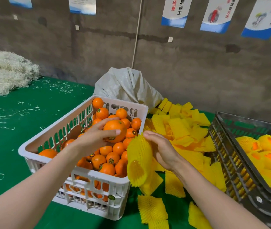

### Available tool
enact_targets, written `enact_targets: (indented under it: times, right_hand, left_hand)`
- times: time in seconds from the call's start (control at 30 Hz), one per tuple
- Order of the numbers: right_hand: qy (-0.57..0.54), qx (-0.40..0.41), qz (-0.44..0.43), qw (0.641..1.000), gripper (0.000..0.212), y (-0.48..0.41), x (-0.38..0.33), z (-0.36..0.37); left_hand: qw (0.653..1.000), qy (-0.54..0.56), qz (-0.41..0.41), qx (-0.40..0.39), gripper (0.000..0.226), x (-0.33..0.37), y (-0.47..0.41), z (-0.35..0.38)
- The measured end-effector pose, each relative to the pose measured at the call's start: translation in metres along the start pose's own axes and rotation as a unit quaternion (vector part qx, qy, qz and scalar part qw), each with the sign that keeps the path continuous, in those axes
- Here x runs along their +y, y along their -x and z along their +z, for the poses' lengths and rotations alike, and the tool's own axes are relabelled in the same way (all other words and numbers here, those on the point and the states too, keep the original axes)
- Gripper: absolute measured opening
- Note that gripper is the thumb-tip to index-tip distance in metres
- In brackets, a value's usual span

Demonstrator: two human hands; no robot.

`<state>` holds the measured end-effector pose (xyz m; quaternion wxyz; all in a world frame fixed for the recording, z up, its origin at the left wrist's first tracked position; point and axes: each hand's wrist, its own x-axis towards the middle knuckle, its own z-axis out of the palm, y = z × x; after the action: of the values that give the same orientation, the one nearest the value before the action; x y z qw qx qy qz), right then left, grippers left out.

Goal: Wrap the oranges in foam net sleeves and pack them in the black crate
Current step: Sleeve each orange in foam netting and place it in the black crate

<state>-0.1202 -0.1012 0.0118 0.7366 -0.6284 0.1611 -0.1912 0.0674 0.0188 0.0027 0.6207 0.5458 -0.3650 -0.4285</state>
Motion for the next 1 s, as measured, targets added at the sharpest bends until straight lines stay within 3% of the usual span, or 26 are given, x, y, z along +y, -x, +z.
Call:
enact_targets:
  times: [0.1,0.23,0.4,0.47,0.53,0.67,0.8,0.93,1.0]
  right_hand:
    - [-0.032,-0.014,-0.009,0.999,0.037,0.012,-0.008,-0.005]
    - [-0.098,0.011,-0.021,0.995,0.026,0.026,-0.012,-0.011]
    - [-0.116,-0.001,-0.033,0.993,0.024,0.035,-0.010,-0.015]
    - [-0.110,0.004,-0.043,0.993,0.027,0.037,-0.007,-0.015]
    - [-0.080,0.023,-0.055,0.995,0.025,0.038,-0.003,-0.017]
    - [0.033,0.076,-0.101,0.991,0.021,0.042,0.002,-0.024]
    - [0.231,0.142,-0.194,0.943,0.024,0.044,0.006,-0.031]
    - [0.238,0.236,-0.225,0.915,0.022,0.048,0.008,-0.039]
    - [0.226,0.259,-0.224,0.912,0.023,0.049,0.008,-0.043]
  left_hand:
    - [0.998,0.058,-0.001,0.002,0.057,-0.002,-0.001,0.029]
    - [0.991,0.131,-0.013,-0.001,0.051,-0.005,-0.001,0.071]
    - [0.988,0.122,-0.001,0.092,0.037,-0.012,-0.002,0.116]
    - [0.983,0.171,-0.028,0.061,0.035,-0.012,0.000,0.126]
    - [0.972,0.226,-0.042,0.045,0.030,-0.013,0.001,0.133]
    - [0.975,0.191,-0.028,0.111,0.021,-0.023,-0.001,0.141]
    - [0.973,0.195,-0.023,0.118,0.012,-0.028,0.000,0.152]
    - [0.974,0.206,-0.022,0.089,0.016,-0.033,0.000,0.157]
    - [0.978,0.203,-0.013,0.042,0.030,-0.035,0.000,0.157]
